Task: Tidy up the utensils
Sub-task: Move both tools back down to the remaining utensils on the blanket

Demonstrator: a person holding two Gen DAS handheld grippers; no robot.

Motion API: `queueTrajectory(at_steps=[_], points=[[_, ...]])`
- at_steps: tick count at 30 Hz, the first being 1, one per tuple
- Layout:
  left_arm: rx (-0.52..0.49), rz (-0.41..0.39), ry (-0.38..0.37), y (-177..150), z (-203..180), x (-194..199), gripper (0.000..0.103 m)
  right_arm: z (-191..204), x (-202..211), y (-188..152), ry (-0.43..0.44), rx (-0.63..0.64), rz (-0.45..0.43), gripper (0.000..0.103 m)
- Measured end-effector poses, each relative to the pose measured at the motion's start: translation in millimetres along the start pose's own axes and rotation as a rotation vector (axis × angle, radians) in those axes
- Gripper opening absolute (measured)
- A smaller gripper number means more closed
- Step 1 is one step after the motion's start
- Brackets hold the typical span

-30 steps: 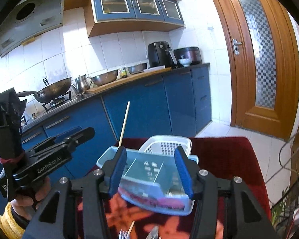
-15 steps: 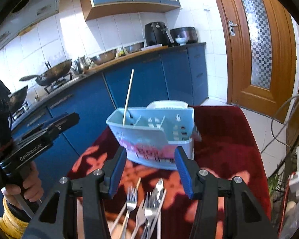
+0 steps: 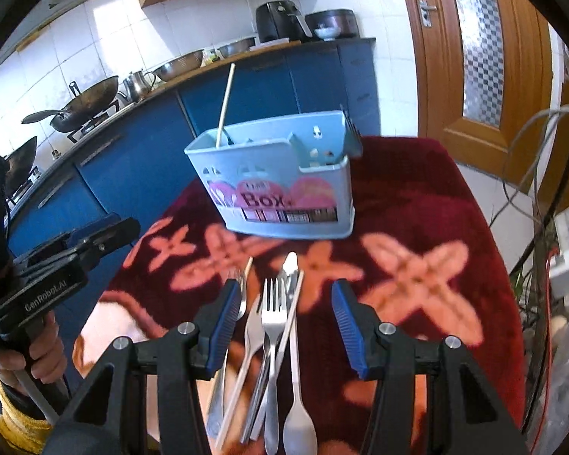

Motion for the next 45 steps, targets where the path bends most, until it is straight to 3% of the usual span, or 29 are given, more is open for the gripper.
queueTrajectory(at_steps=[16,26,34,45], points=[[0.008,0.186,0.024,-61.9,-1.6,-40.7,0.045,-18.2,-2.0,-36.5,-0.026,-0.07,0.057,0.053],[-0.004,0.286,-0.013,-89.6,-17.4,-56.3,0.045,-27.9,-7.4,-48.4,-0.037,-0.093,0.081,0.053],[-0.052,0.318,-0.002,-98.9,-26.1,-67.0,0.045,-32.3,-8.7,-52.1,-0.035,-0.102,0.085,0.053],[-0.088,0.319,0.023,-82.4,-31.2,-100.9,0.045,-37.0,-13.5,-56.8,-0.04,-0.112,0.099,0.053]])
Point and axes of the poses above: each gripper's, at about its wrist camera, not at the fingertips, and x roughly against the way its jaws point, z to its left, y to its top, the point moved 6 cm from there along -x, roughly the way its jaws point, and after that the axes turned 11 degrees about -z, right-handed, at the moved point
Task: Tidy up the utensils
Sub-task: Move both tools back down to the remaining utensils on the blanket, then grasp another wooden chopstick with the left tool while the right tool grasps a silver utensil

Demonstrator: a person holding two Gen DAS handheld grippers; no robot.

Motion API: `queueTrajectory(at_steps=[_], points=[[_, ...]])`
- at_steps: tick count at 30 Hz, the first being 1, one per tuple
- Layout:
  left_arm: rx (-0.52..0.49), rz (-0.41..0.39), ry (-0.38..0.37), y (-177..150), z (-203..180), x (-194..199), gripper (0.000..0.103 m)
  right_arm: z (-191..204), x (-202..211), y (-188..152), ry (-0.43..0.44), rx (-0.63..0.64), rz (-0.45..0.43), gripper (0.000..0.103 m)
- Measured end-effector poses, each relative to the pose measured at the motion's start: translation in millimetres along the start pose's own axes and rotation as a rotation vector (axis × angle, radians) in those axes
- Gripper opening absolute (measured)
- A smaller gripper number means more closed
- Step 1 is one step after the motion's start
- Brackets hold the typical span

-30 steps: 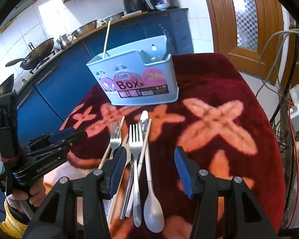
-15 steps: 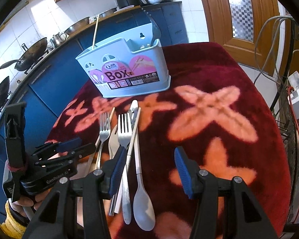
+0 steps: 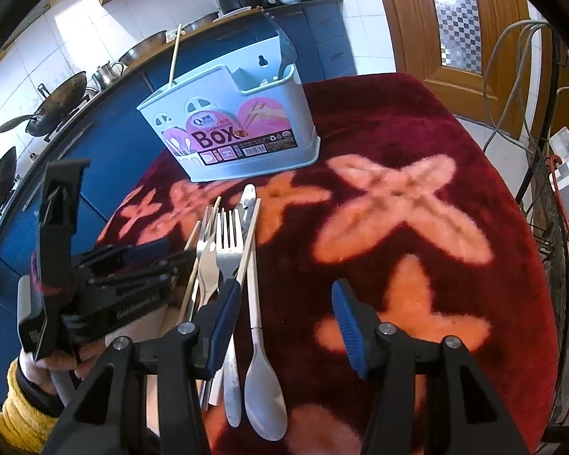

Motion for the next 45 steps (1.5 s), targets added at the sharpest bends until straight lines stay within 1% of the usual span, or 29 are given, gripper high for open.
queueTrajectory(at_steps=[2,3,4,6,7,8,9,12,17,20,25,29,34,37,40,42,44,45], points=[[0.008,0.003,-0.003,2.7,0.3,-3.6,0.043,-1.8,-1.7,-0.8,-0.003,-0.002,0.004,0.053],[0.012,0.004,-0.006,3.6,0.9,-4.1,0.038,-2.1,-2.8,-1.0,-0.004,-0.002,0.007,0.053],[0.017,0.006,-0.011,4.7,1.2,-4.7,0.035,-2.5,-3.9,-1.4,-0.005,-0.003,0.01,0.053],[0.031,0.007,-0.02,6.0,2.2,-5.1,0.018,-3.3,-6.3,-2.2,-0.008,-0.004,0.015,0.053],[0.043,0.009,-0.032,6.8,2.6,-4.9,0.014,-3.5,-7.2,-2.5,-0.009,-0.004,0.017,0.053],[0.058,0.01,-0.043,7.1,3.9,-4.8,0.007,-3.4,-8.7,-2.9,-0.011,-0.003,0.021,0.053],[0.072,0.008,-0.053,7.4,4.7,-4.2,0.005,-3.0,-9.2,-2.8,-0.011,-0.002,0.023,0.053],[0.128,-0.014,-0.092,7.0,9.1,0.0,0.004,-0.7,-12.4,-1.8,-0.012,0.006,0.031,0.053],[0.198,-0.058,-0.109,7.0,23.8,9.7,0.002,5.5,-23.0,5.4,0.005,0.0,0.041,0.053],[0.207,-0.082,-0.101,11.5,32.2,15.8,0.002,10.2,-33.9,11.0,0.016,-0.007,0.052,0.053],[0.192,-0.126,-0.071,16.5,45.4,26.7,0.002,18.7,-53.8,18.9,0.014,0.003,0.079,0.052],[0.199,-0.164,-0.063,22.9,52.0,33.8,0.002,21.3,-69.1,26.8,-0.002,0.008,0.096,0.044],[0.207,-0.19,-0.074,29.1,57.5,38.8,0.002,19.6,-84.1,33.5,0.002,-0.005,0.124,0.038],[0.201,-0.206,-0.079,33.1,55.7,40.8,0.002,18.1,-89.8,36.3,-0.004,-0.003,0.137,0.032],[0.194,-0.221,-0.077,35.8,53.9,43.6,0.002,18.1,-93.9,36.4,0.009,-0.012,0.153,0.026],[0.189,-0.227,-0.075,37.4,53.2,45.6,0.002,19.2,-95.4,35.9,0.027,-0.016,0.161,0.021],[0.188,-0.232,-0.074,39.0,53.2,47.0,0.002,22.5,-95.9,35.2,0.057,-0.017,0.168,0.008],[0.189,-0.238,-0.075,40.1,53.1,48.6,0.002,24.2,-94.4,35.6,0.064,-0.014,0.164,0.008]])
Point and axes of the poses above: each gripper's, at about its wrist camera, not at the fingertips, and x roughly against the way its jaws point, z to its left, y to its top, the point moved 6 cm from there along -x, roughly the way its jaws point, and after that the axes turned 11 degrees about -z, right-handed, at the moved point
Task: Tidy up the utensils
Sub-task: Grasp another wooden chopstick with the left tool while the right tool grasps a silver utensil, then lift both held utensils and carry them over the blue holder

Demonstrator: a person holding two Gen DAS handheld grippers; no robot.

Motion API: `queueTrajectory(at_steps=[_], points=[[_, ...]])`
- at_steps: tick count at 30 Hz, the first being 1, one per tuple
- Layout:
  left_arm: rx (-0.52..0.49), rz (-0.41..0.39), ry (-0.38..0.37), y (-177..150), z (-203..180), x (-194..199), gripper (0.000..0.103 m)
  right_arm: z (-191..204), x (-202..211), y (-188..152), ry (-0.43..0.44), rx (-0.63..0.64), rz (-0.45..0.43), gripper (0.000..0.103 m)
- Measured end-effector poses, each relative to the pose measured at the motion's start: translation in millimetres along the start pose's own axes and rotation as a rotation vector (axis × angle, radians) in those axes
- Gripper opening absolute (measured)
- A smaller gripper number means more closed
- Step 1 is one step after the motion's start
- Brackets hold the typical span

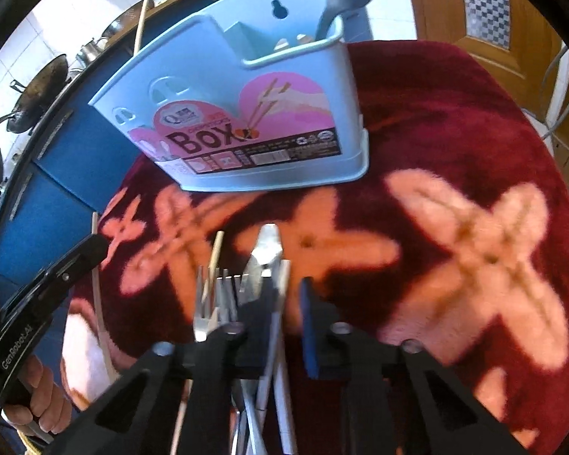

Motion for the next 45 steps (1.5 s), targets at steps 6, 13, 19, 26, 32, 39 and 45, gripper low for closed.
queueTrajectory(at_steps=[6,13,19,26,32,39,45], points=[[0.004,-0.056,0.0,12.3,-0.5,10.6,0.002,15.9,27.9,7.2,0.025,0.053,-0.103,0.007],[0.022,-0.119,-0.01,27.5,-3.2,24.6,0.002,34.0,66.4,21.9,0.013,0.124,-0.249,0.006],[0.015,-0.163,-0.01,43.5,-5.9,35.0,0.002,41.7,91.2,39.5,0.001,0.144,-0.358,0.006],[0.007,-0.222,-0.009,70.2,-9.5,48.4,0.002,45.2,114.2,60.8,0.005,0.128,-0.449,0.006],[-0.013,-0.272,-0.009,94.9,-14.5,62.0,0.002,49.7,130.5,80.3,-0.005,0.139,-0.499,0.006],[-0.042,-0.324,-0.001,135.9,-22.8,80.2,0.002,60.9,150.6,107.4,-0.017,0.171,-0.539,0.006],[-0.081,-0.397,0.035,181.5,-26.5,98.6,0.002,70.1,172.8,134.5,-0.024,0.185,-0.601,0.006]])
Point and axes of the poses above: each gripper's, at about its wrist camera, not at the fingertips, and x roughly against the way its jaws point, z to its left, y to its top, the point moved 6 cm from there along -x, roughly the way its jaws point, and after that the axes turned 11 degrees about -z, right-handed, at the moved point
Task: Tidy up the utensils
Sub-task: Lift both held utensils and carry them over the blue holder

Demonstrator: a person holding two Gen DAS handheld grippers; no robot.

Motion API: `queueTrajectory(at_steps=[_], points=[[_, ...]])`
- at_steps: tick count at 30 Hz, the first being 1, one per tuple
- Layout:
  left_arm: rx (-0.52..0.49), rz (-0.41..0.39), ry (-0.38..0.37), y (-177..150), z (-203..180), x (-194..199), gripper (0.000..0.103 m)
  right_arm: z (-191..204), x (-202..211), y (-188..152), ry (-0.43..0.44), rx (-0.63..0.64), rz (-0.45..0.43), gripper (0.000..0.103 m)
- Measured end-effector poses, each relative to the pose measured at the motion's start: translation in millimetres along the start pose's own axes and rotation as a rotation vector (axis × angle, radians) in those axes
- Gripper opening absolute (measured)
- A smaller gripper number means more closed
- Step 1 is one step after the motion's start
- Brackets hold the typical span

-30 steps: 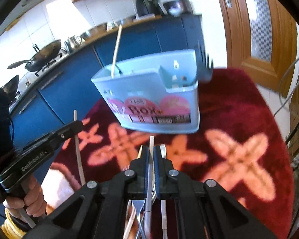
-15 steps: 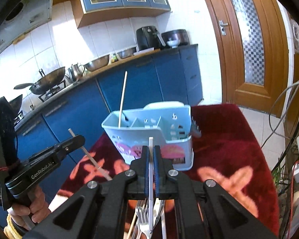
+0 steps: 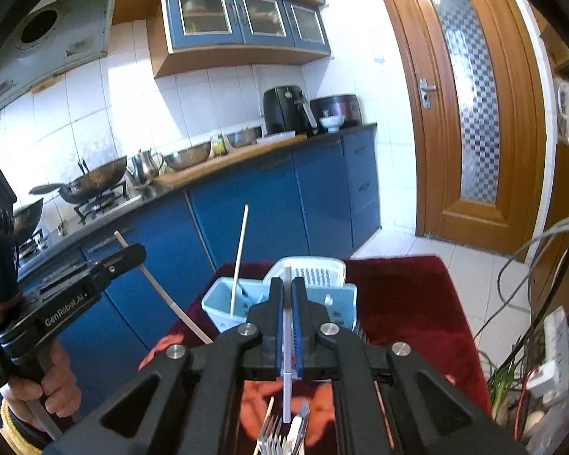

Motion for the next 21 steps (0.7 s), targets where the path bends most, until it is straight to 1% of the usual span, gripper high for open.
queueTrajectory(at_steps=[5,9,12,15,18,21], points=[[-0.021,-0.024,0.032,30.8,1.4,-16.6,0.002,-0.4,-6.6,30.3,-0.013,0.002,-0.042,0.006],[-0.021,-0.016,0.04,37.2,0.6,-38.2,0.002,-2.5,-19.8,47.7,-0.036,0.014,-0.071,0.006],[-0.031,0.001,0.041,31.4,-2.2,-59.0,0.002,-5.9,-30.5,54.1,-0.066,0.032,-0.091,0.006],[-0.042,0.023,0.044,20.7,-5.1,-78.1,0.002,-11.5,-47.5,54.7,-0.098,0.048,-0.091,0.006],[-0.05,0.048,0.046,6.8,-5.3,-95.6,0.002,-19.1,-67.3,46.3,-0.11,0.045,-0.065,0.006],[-0.053,0.075,0.052,-6.9,-3.4,-112.6,0.002,-24.3,-87.1,31.2,-0.11,0.04,-0.019,0.006]])
Point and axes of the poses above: each gripper's, at about its wrist camera, not at the fingertips, and x roughly against the way its jaws point, z to its left, y to its top, the point moved 6 cm from there along -x, roughly the way its jaws point, and after that the axes turned 11 degrees about -z, right-handed, at the moved point
